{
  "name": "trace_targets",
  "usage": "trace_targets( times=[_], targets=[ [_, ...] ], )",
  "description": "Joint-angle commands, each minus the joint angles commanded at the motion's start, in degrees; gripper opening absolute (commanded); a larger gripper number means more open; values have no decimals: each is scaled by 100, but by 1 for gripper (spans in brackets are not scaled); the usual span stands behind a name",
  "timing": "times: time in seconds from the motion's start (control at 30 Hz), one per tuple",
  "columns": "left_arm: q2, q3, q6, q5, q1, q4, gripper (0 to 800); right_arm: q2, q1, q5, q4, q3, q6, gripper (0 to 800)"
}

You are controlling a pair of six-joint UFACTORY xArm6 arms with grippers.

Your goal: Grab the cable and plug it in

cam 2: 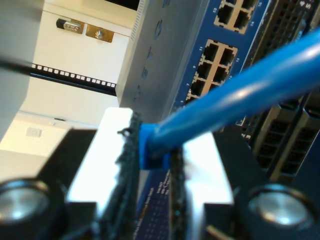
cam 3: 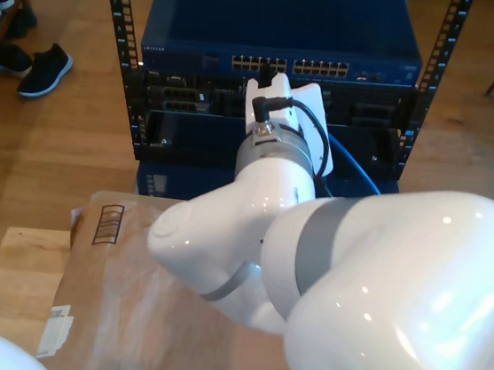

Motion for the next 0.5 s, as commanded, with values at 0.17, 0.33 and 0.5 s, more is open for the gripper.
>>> trace_targets(
  times=[0.17, 0.33, 0.5],
  targets=[
    [0, 0, 0, 0, 0, 0, 800, 167, 9, -53, 0, -62, 255, 0],
    [0, 0, -9, 0, 0, 0, 800, 484, -53, -571, -9, -484, 431, 0],
    [0, 0, 0, 0, 0, 0, 800, 589, -88, -932, 18, -554, 457, 0]
  ],
)
